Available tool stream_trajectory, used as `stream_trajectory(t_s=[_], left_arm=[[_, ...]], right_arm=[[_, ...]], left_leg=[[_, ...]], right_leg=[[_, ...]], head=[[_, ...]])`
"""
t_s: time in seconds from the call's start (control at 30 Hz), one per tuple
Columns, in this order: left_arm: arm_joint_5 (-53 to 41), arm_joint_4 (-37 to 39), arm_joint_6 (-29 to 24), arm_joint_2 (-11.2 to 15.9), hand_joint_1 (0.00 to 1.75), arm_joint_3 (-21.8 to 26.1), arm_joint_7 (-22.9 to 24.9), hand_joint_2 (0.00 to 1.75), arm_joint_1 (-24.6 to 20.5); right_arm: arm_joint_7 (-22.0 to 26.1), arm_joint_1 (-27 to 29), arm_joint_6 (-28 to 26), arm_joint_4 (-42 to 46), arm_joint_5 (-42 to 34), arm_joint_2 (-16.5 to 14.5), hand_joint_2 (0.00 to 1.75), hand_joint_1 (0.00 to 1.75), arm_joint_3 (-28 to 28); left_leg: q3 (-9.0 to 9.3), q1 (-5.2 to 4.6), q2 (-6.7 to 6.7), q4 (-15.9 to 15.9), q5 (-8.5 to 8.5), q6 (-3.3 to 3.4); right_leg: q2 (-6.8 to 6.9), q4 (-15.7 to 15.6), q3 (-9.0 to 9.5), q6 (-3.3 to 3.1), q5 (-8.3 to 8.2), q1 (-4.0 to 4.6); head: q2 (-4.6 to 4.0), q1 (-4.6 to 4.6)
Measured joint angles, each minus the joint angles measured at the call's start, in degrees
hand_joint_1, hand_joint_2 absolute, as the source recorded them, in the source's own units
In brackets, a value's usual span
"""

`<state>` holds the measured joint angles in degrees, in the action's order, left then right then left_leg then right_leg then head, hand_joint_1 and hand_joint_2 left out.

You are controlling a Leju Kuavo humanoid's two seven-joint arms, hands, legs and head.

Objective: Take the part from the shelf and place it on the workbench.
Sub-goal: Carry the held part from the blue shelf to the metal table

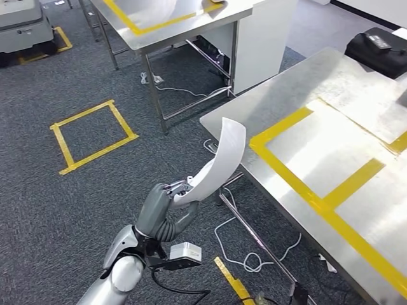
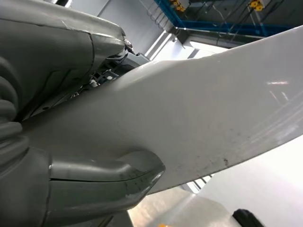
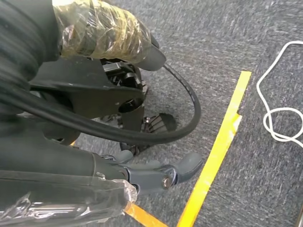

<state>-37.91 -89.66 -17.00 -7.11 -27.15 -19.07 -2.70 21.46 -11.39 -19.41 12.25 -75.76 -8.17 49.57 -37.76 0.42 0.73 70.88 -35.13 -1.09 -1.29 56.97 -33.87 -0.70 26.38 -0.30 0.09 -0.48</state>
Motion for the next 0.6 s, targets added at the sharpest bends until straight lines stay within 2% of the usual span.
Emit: stream_trajectory(t_s=[0.03, 0.07, 0.1, 0.13, 0.2, 0.27, 0.33, 0.4, 0.47, 0.5, 0.53, 0.57, 0.6], left_arm=[[0.13, 0.16, 0.02, 0.1, 1.75, -0.13, 0.03, 1.75, 0.0], [0.28, 0.32, 0.05, 0.19, 1.75, -0.27, 0.03, 1.75, -0.05], [0.49, 0.45, 0.09, 0.26, 1.75, -0.45, 0.02, 1.75, -0.15], [0.71, 0.54, 0.14, 0.29, 1.75, -0.63, -0.03, 1.75, -0.3], [1.15, 0.69, 0.22, 0.32, 1.75, -0.98, -0.22, 1.75, -0.68], [1.35, 0.8, 0.32, 0.33, 1.75, -1.27, -0.42, 1.75, -0.96], [1.39, 0.9, 0.4, 0.28, 1.75, -1.48, -0.51, 1.75, -1.24], [1.42, 0.99, 0.51, 0.15, 1.75, -1.68, -0.54, 1.75, -1.61], [1.35, 1.16, 0.67, 0.08, 1.75, -1.93, -0.51, 1.75, -1.82], [1.29, 1.32, 0.72, 0.08, 1.75, -2.04, -0.42, 1.75, -1.87], [1.19, 1.54, 0.76, 0.09, 1.75, -2.14, -0.31, 1.75, -1.92], [1.08, 1.8, 0.78, 0.1, 1.75, -2.24, -0.2, 1.75, -1.99], [0.98, 2.06, 0.8, 0.08, 1.75, -2.31, -0.08, 1.75, -2.1]], right_arm=[[0.0, 0.1, -0.01, -0.01, 0.11, 0.0, 1.75, 0.0, -0.19], [-0.01, 0.22, -0.02, -0.01, 0.22, 0.0, 1.75, 0.0, -0.35], [-0.01, 0.32, -0.03, -0.01, 0.39, 0.0, 1.75, 0.0, -0.48], [-0.02, 0.38, -0.04, -0.01, 0.62, 0.0, 1.75, 0.0, -0.59], [-0.05, 0.4, -0.04, -0.01, 1.1, 0.0, 1.75, 0.0, -0.79], [-0.11, 0.47, -0.04, -0.01, 1.37, 0.0, 1.75, 0.0, -0.99], [-0.17, 0.69, -0.06, -0.01, 1.48, 0.01, 1.75, 0.0, -1.15], [-0.19, 0.73, -0.09, -0.01, 1.69, 0.02, 1.75, 0.0, -1.33], [-0.2, 0.57, -0.1, -0.01, 2.04, 0.03, 1.75, 0.0, -1.46], [-0.22, 0.55, -0.11, -0.01, 2.21, 0.03, 1.75, 0.0, -1.5], [-0.26, 0.62, -0.14, -0.01, 2.39, 0.03, 1.75, 0.0, -1.53], [-0.32, 0.71, -0.16, -0.01, 2.56, 0.04, 1.75, 0.0, -1.57], [-0.39, 0.8, -0.18, -0.01, 2.75, 0.04, 1.75, 0.0, -1.64]], left_leg=[[-1.25, 0.0, -0.16, 2.52, -0.59, 0.03], [-1.53, 0.0, -0.23, 2.91, 0.04, 0.15], [-0.71, -0.01, -0.4, 0.95, 1.78, 0.35], [0.88, -0.01, -0.94, -2.64, 4.1, 0.61], [4.2, 0.05, -2.96, -9.97, 7.21, 1.19], [5.48, -0.02, -4.08, -12.88, 7.54, 1.51], [5.59, -0.06, -3.32, -13.44, 7.68, 1.9], [5.77, 0.1, -2.17, -14.1, 8.07, 2.56], [5.85, 0.1, -0.85, -14.4, 8.2, 2.98], [5.84, 0.06, -0.16, -14.39, 8.17, 3.06], [5.86, 0.04, 0.53, -14.38, 8.1, 3.09], [5.89, 0.03, 1.19, -14.37, 8.03, 3.06], [5.97, 0.04, 1.77, -14.35, 7.93, 2.97]], right_leg=[[-0.67, 0.03, 0.01, -0.04, 0.0, 0.06], [-1.33, 0.07, 0.04, -0.04, 0.0, 0.12], [-2.0, 0.12, 0.1, -0.03, 0.0, 0.15], [-2.66, 0.18, 0.15, 0.0, 0.0, 0.16], [-3.84, 0.35, 0.06, 0.27, -0.02, 0.23], [-4.74, 0.43, -0.35, 0.88, -0.17, 0.1], [-5.27, 0.38, -0.85, 1.61, -0.25, -0.17], [-3.36, 2.38, -2.15, 2.16, 1.15, -0.06], [-0.41, 8.83, -5.33, 2.55, 4.45, 0.05], [0.34, 12.8, -7.26, 2.76, 6.02, -0.04], [0.67, 15.67, -8.69, 2.95, 6.83, -0.14], [0.88, 16.59, -9.17, 3.12, 6.61, -0.25], [1.17, 15.06, -8.4, 3.24, 5.31, -0.36]], head=[[0.0, 0.0], [0.0, 0.01], [0.0, 0.01], [0.0, 0.01], [0.0, 0.05], [0.0, 0.06], [0.0, 0.03], [0.0, 0.33], [0.0, 0.7], [0.0, 0.78], [0.0, 0.76], [0.0, 0.77], [0.0, 0.78]])
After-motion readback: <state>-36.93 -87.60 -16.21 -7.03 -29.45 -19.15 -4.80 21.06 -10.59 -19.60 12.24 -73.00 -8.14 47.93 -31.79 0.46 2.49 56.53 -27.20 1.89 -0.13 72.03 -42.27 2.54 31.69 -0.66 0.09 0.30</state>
